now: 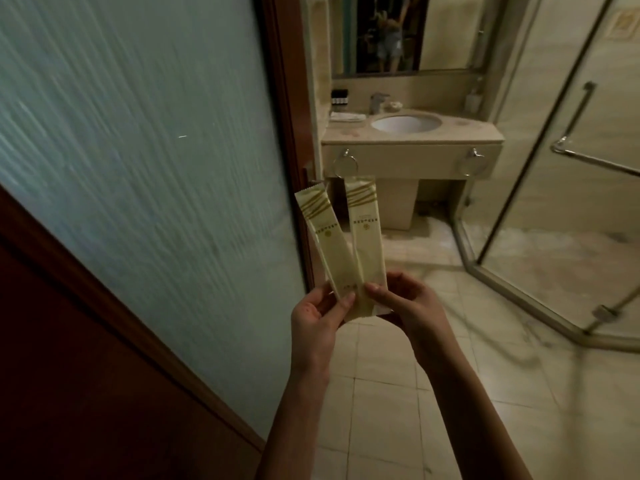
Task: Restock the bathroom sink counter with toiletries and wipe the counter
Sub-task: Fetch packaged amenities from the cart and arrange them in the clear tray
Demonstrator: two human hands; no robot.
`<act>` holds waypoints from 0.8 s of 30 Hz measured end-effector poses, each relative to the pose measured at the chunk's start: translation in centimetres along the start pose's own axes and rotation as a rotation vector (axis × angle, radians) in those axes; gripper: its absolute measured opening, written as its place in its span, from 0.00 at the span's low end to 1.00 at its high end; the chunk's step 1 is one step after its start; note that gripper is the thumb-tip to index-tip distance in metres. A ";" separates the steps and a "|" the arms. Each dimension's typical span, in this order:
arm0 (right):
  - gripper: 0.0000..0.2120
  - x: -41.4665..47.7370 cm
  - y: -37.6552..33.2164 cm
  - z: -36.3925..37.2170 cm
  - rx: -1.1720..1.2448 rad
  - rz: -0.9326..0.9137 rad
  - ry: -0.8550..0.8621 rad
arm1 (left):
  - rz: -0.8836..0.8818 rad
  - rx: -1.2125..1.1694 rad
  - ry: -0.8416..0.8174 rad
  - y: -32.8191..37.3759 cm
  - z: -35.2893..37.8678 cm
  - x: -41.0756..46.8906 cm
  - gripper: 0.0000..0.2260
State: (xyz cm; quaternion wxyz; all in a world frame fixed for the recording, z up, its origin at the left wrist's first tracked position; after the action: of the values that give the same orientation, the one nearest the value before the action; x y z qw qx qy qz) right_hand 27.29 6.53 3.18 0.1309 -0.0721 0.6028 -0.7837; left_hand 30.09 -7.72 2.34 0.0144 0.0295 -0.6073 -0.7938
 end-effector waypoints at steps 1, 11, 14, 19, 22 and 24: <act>0.12 -0.1 0.3 -0.4 0.015 0.001 0.018 | -0.012 -0.006 -0.007 -0.4 0.2 0.2 0.12; 0.13 1.3 0.6 -3.0 -0.031 0.008 0.147 | -0.068 0.019 -0.086 -1.7 1.5 3.6 0.11; 0.13 1.8 0.9 -3.5 -0.043 0.020 0.166 | -0.090 0.046 -0.083 -2.2 1.5 5.0 0.12; 0.14 2.7 0.9 -5.0 -0.080 0.029 0.190 | -0.132 0.024 -0.126 -3.3 2.5 6.9 0.11; 0.14 4.0 0.8 -6.0 -0.090 0.028 0.197 | -0.144 0.037 -0.135 -4.0 3.1 8.3 0.09; 0.14 5.2 1.1 -6.9 -0.093 0.037 0.206 | -0.142 0.042 -0.138 -4.3 3.5 9.4 0.08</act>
State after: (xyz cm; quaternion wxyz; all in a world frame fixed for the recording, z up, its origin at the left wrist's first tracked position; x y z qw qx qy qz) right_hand 20.62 11.15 0.10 0.0792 0.0141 0.6499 -0.7557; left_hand 20.53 -3.83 -1.16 -0.0845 0.0183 -0.6199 -0.7799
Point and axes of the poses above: each hand's wrist, its own x-axis towards the middle knuckle, its own z-axis out of the palm, y = z × x, the point moved 9 cm from there along x, towards the middle knuckle, and after that the axes turned 11 degrees about -y, right-handed, at the moved point
